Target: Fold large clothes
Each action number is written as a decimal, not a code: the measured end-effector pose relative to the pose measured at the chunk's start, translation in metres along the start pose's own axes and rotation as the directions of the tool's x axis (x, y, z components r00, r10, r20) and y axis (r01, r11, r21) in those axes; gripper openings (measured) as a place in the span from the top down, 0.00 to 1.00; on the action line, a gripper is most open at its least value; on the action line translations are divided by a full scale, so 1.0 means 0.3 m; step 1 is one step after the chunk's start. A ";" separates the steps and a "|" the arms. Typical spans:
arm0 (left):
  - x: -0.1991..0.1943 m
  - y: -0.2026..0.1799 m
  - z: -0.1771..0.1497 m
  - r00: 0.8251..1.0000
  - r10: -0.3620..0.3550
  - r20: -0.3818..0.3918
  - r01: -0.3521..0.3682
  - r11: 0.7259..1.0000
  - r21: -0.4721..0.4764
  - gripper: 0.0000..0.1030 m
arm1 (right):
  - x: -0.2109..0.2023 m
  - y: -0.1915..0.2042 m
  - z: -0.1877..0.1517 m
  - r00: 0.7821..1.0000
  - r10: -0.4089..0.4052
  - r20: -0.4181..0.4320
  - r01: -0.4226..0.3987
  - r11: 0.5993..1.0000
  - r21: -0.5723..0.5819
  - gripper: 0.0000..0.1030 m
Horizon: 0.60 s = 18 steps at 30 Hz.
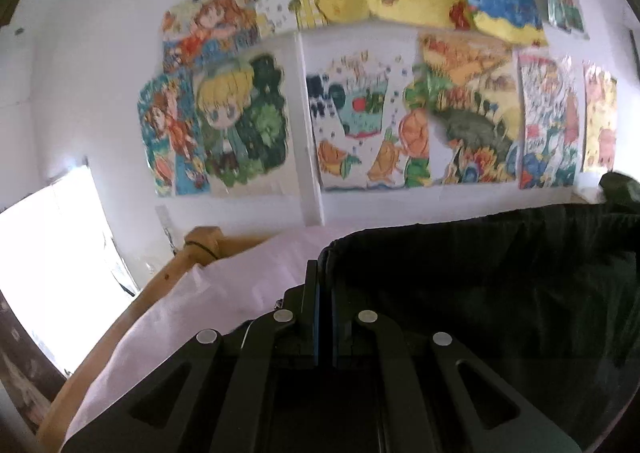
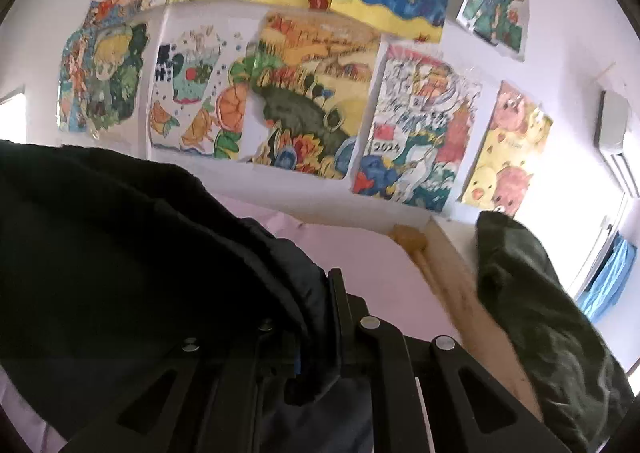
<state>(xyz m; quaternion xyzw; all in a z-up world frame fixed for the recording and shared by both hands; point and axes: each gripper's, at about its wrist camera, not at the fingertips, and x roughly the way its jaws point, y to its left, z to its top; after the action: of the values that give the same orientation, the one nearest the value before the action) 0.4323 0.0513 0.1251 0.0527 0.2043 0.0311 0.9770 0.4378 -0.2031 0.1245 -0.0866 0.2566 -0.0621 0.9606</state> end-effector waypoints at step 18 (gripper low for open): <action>0.392 -0.067 -0.140 0.983 -0.043 -0.181 0.054 0.997 0.057 0.97 | 0.384 0.045 -0.137 0.983 0.047 -0.180 -0.045 0.999 0.015 0.88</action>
<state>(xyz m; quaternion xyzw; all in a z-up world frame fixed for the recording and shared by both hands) 0.5236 0.0449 0.0379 0.0747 0.2934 0.0055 0.9531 0.5172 -0.2142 0.0314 -0.0692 0.3440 -0.0490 0.9351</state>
